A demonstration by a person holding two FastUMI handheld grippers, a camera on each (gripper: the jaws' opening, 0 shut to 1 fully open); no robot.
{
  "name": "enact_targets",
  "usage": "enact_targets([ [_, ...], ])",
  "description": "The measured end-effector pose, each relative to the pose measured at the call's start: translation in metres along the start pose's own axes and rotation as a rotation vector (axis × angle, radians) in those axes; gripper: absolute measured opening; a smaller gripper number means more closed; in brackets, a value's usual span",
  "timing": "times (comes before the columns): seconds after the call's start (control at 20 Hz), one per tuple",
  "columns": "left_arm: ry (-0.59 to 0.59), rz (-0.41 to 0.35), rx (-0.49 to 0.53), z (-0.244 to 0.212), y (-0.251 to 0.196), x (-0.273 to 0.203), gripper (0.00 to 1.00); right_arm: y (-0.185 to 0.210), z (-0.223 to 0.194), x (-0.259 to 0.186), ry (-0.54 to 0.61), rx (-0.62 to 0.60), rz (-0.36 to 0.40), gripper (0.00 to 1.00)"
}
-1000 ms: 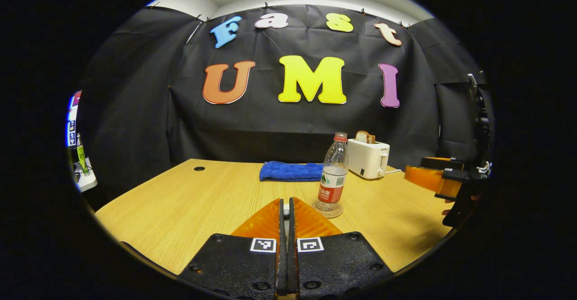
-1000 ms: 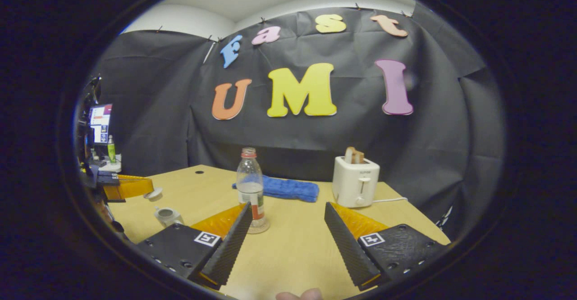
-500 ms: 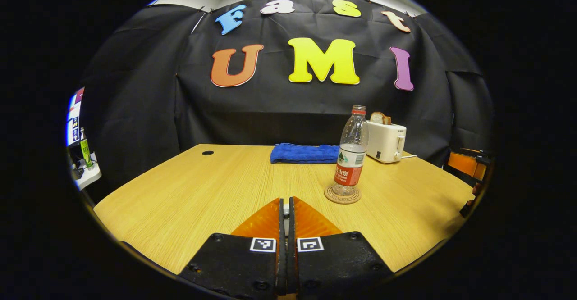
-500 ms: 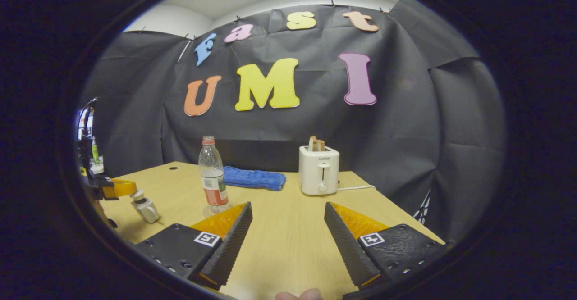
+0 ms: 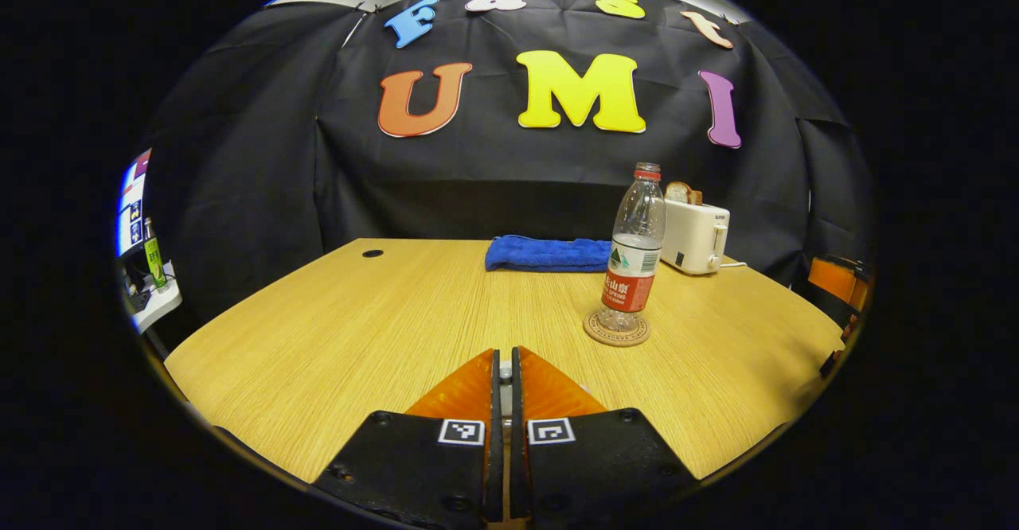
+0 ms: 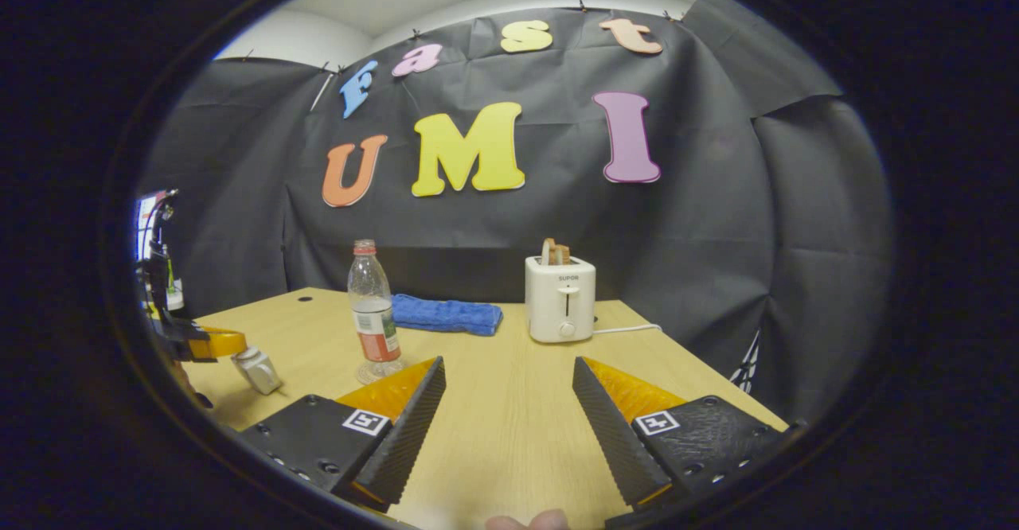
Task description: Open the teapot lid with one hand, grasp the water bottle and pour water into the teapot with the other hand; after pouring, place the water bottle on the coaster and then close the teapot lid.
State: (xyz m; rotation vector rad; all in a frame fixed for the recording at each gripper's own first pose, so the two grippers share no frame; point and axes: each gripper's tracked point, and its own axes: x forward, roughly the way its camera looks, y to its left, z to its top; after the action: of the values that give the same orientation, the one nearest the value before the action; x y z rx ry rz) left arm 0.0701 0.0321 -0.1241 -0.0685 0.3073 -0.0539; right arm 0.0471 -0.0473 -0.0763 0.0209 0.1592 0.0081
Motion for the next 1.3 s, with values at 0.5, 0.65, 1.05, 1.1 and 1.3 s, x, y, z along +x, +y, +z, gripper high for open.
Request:
enact_targets([
  [0.5,-0.203,0.080,0.010,0.071,-0.003,-0.040,1.00,0.016,0.019,-0.005,-0.067,-0.012,0.028,0.94],
  [0.65,-0.283,0.073,0.012,0.107,-0.017,-0.059,0.99,0.026,0.036,-0.008,-0.107,-0.019,0.024,0.96],
  [1.05,-0.356,0.045,0.064,0.129,-0.044,-0.082,0.99,0.041,0.070,-0.027,-0.176,-0.074,0.003,0.96],
  [1.1,-0.361,0.049,0.061,0.127,-0.042,-0.084,0.99,0.043,0.071,-0.028,-0.176,-0.078,0.003,0.96],
  [1.3,-0.367,0.036,0.063,0.130,-0.043,-0.089,1.00,0.050,0.071,-0.030,-0.166,-0.076,-0.002,0.95],
])
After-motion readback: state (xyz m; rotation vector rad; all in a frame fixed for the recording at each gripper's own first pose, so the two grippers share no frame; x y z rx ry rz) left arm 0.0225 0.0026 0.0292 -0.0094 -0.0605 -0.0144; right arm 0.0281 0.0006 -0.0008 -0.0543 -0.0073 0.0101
